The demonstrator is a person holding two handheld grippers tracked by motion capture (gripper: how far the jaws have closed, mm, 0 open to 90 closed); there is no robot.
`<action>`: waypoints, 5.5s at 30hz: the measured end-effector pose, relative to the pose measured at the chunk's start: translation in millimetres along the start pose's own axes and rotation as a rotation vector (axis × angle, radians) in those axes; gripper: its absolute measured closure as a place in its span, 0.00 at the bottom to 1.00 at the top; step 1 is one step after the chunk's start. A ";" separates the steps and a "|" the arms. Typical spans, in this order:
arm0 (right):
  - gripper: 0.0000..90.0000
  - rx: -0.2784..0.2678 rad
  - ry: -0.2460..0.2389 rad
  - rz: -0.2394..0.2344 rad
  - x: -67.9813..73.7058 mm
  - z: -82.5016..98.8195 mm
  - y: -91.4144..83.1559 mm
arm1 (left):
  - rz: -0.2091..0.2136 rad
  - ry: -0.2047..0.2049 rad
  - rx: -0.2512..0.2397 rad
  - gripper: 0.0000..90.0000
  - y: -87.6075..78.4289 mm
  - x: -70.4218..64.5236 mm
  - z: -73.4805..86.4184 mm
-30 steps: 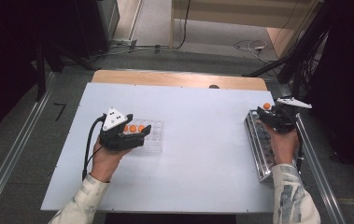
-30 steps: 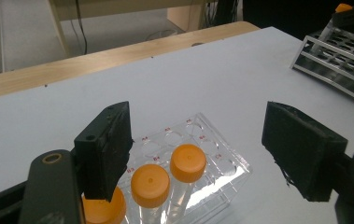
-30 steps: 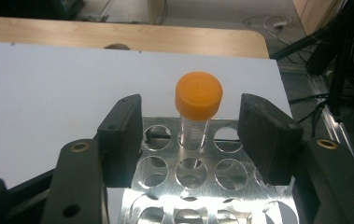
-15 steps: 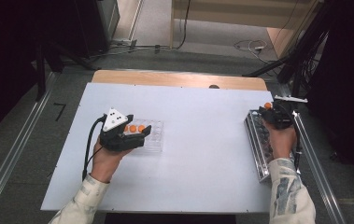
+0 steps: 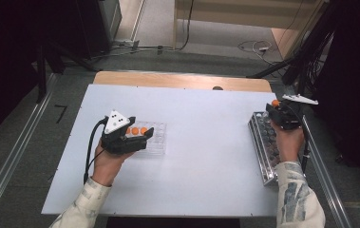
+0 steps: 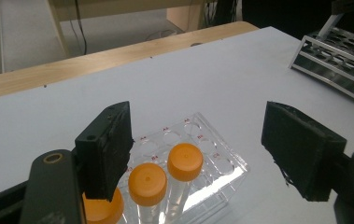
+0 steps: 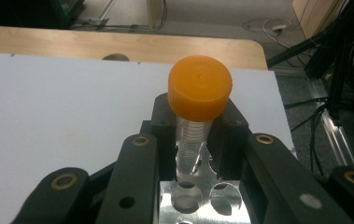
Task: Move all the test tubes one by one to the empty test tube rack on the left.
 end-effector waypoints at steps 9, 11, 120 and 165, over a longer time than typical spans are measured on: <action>0.80 -0.062 -0.030 0.001 6.9 -16.6 -23.4 | 0.006 0.001 -0.008 0.28 -1.5 -2.4 -1.6; 0.80 -0.076 -0.030 -0.013 10.9 -18.8 -30.0 | 0.007 0.000 -0.013 0.27 -1.8 -3.5 -2.3; 0.32 0.080 -0.481 -0.615 266.2 104.6 -74.0 | 0.045 0.042 0.033 0.77 13.9 -15.3 -8.7; 0.31 0.023 -0.339 -0.538 217.6 88.9 -76.6 | 0.041 0.032 0.010 0.24 -8.3 -26.5 1.8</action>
Point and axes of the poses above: each handheld gripper's, and its own axes: y roughly forward along the jaws, z roughly out of its underside, x roughly to its left, the point moved 7 cm from there along y, roughly forward along the jaws, and after that the axes turned 2 degrees about y, right-handed, at the moved point
